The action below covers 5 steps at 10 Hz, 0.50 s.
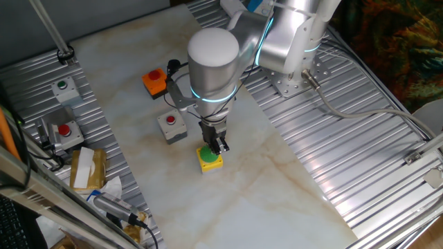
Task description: Press three buttons from left to right in sequence
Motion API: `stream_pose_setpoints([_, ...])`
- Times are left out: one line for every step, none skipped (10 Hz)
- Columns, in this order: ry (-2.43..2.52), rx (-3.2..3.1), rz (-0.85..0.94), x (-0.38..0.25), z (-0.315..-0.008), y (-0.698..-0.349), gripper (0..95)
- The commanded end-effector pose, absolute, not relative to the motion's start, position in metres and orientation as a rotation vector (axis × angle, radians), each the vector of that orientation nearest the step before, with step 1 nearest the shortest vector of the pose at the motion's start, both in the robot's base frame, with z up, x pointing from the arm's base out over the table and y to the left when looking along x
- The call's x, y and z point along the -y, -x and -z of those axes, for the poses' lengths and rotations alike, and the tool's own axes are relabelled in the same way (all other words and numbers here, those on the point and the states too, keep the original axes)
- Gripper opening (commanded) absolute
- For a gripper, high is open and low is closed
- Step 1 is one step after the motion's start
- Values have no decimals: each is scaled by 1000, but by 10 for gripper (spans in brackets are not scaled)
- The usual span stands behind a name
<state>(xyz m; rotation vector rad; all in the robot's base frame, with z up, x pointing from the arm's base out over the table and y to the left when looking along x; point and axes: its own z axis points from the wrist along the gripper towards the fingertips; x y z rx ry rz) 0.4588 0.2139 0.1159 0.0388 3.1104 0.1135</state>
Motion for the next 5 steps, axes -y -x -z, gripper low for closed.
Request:
stream_pose_setpoints([-39, -3114, -110, -213, -122, -456, 0])
stream_pose_setpoints([-30, -3114, -106, -211, -130, -452, 0])
stream_pose_setpoints([-27, -3115, -107, -211, -134, -450, 0])
stream_pose_setpoints([-21, -3114, -105, -211, -134, -450, 0])
stream_pose_setpoints([-9, -3114, -105, -212, -134, -450, 0])
